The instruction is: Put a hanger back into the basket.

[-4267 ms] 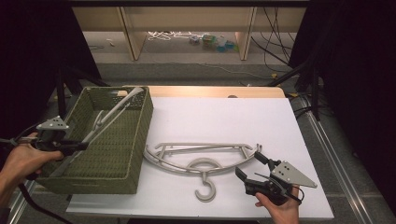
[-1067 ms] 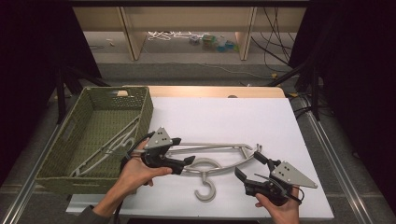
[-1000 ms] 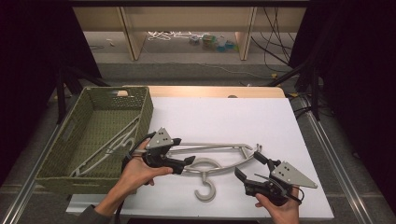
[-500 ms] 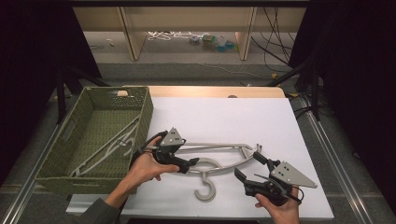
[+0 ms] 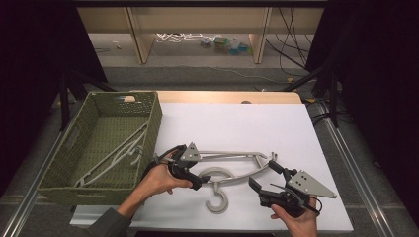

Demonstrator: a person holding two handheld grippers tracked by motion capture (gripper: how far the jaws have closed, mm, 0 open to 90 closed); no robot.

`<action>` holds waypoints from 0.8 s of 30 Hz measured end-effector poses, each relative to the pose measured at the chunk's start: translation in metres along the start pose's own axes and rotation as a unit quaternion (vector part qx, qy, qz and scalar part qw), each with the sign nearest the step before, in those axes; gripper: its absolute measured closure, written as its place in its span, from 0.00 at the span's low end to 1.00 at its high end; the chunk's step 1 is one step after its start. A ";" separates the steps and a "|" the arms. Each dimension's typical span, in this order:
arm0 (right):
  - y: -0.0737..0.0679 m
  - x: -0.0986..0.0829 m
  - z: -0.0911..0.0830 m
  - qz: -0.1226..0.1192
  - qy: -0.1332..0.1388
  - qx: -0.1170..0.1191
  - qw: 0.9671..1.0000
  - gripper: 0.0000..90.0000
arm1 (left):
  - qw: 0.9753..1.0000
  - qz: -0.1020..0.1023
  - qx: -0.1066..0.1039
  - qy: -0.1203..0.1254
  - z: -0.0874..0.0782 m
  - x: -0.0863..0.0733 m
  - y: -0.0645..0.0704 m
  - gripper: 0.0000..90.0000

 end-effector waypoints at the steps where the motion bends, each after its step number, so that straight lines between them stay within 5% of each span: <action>1: -0.001 0.000 0.000 0.000 -0.003 0.002 1.000 0.17 | 1.000 -0.002 -0.001 -0.002 0.001 -0.001 -0.001 0.23; 20: -0.003 -0.001 0.001 -0.005 -0.005 0.004 1.000 0.17 | 1.000 -0.011 -0.013 -0.024 0.012 -0.015 -0.003 0.23; 24: -0.004 -0.001 0.001 -0.006 -0.007 0.003 1.000 0.17 | 0.999 0.012 -0.013 -0.047 0.012 -0.018 -0.006 0.22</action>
Point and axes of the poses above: each handheld gripper's, and its own axes: z roughly forward along the jaws, x roughly out of its top, y roughly to its right, the point moved 6 cm from there along z, roughly forward along the jaws, and after that the axes turned 13 degrees about -z, right-handed, at the moved point
